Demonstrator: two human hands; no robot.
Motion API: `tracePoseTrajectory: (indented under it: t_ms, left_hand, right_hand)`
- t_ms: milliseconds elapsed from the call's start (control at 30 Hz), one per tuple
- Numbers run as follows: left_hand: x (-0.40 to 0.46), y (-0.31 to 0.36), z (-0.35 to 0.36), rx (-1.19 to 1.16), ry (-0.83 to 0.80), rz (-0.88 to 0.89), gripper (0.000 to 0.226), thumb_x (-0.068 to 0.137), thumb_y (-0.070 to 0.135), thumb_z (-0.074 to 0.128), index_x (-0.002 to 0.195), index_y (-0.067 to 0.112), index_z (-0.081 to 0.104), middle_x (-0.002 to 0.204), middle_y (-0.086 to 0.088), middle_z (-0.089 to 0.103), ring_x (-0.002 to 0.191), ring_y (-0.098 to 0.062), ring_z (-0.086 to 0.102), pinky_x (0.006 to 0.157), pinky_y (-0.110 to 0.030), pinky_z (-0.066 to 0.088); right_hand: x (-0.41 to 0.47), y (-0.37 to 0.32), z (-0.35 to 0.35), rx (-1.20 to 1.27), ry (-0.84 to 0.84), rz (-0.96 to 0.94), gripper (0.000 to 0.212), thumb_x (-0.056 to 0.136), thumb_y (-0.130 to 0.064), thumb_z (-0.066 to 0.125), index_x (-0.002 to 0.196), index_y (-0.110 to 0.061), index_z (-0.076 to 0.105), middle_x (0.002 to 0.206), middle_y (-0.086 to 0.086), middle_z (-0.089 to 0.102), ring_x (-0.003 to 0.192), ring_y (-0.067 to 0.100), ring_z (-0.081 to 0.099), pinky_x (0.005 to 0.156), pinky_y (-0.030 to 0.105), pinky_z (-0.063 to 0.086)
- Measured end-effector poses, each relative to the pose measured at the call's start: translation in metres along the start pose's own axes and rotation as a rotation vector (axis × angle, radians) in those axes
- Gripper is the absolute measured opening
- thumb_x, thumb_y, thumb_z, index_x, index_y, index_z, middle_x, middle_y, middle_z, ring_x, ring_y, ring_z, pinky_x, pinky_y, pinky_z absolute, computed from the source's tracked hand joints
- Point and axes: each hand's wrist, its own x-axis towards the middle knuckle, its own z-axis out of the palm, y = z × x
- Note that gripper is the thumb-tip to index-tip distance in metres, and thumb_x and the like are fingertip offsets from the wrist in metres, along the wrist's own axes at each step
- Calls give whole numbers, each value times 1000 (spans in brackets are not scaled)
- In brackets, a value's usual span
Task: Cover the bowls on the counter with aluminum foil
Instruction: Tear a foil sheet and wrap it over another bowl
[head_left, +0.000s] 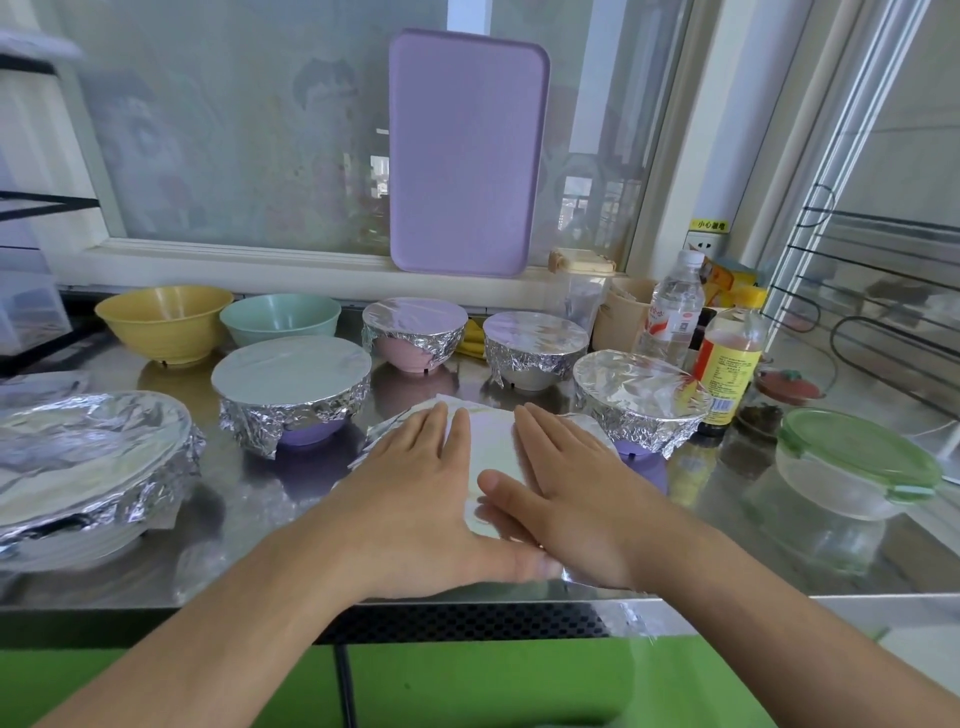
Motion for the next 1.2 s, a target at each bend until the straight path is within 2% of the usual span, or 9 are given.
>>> tracePoseTrajectory:
  t_ms: [133, 233, 400, 533, 633, 767, 933, 1100, 1200]
  left_hand:
    - [-1, 1, 0, -24, 24, 3, 154, 53, 113, 31, 164, 17, -18, 173, 0, -22, 158, -13, -21, 131, -42, 3]
    - [0, 1, 2, -36, 73, 12, 156, 52, 114, 31, 165, 15, -11, 174, 2, -13, 159, -12, -16, 131, -41, 5]
    - [-2, 1, -5, -75, 38, 31, 155, 54, 111, 38, 164, 17, -18, 172, 8, -19, 157, -7, -20, 130, -34, -2]
    - [10, 1, -18, -266, 63, 47, 126, 69, 104, 33, 163, 25, 4, 170, 14, 8, 157, -7, 5, 129, -36, 11]
    - [20, 8, -14, -359, 160, 50, 98, 86, 92, 22, 156, 24, 26, 163, 12, 32, 148, -8, 29, 115, -31, 28]
    - [24, 10, -3, -298, 224, 4, 87, 94, 82, 7, 137, 16, 44, 141, -4, 54, 131, -17, 46, 104, -35, 36]
    - [22, -1, 3, -283, 211, -69, 104, 88, 85, -1, 148, 12, 40, 157, -4, 44, 146, -17, 37, 118, -43, 34]
    - [18, -2, 4, -292, 245, -79, 96, 91, 80, 5, 161, 18, 28, 170, 6, 26, 155, -10, 22, 122, -34, 25]
    - [16, -3, 6, -298, 260, -77, 93, 93, 77, 8, 164, 19, 24, 171, 6, 24, 156, -9, 19, 124, -31, 20]
  right_hand:
    - [7, 2, -6, -54, -15, -10, 54, 103, -69, 31, 124, -21, 43, 129, -7, 47, 126, 14, 39, 117, 36, 30]
    - [26, -4, -4, 8, 0, -60, 57, 106, -60, 27, 148, -25, 43, 152, -10, 44, 142, 12, 36, 124, 37, 25]
    - [45, -3, 8, 81, 44, -98, 68, 96, -54, 13, 152, -33, 44, 152, -14, 49, 144, 9, 41, 120, 38, 33]
    - [43, -2, 6, 7, 14, -121, 61, 95, -50, 21, 140, -25, 53, 144, -4, 54, 136, 21, 48, 111, 45, 43]
    - [40, -2, 5, -63, 5, -155, 55, 90, -53, 17, 127, -31, 51, 133, -9, 51, 129, 19, 48, 105, 46, 47]
    - [41, 0, 6, -197, 15, -235, 73, 81, -46, 4, 129, -20, 52, 129, 3, 51, 122, 25, 47, 105, 44, 45]
    - [37, 13, 15, -162, 82, -112, 34, 98, -15, 37, 103, 7, 62, 102, 24, 62, 94, 44, 57, 80, 53, 54]
    - [28, 22, 18, -175, 96, -87, 43, 106, -34, 33, 113, 1, 56, 102, 20, 55, 93, 41, 52, 71, 51, 50]
    - [18, 20, 14, -193, 187, -122, 27, 109, -38, 28, 110, -13, 40, 99, 12, 48, 91, 37, 46, 75, 45, 43]
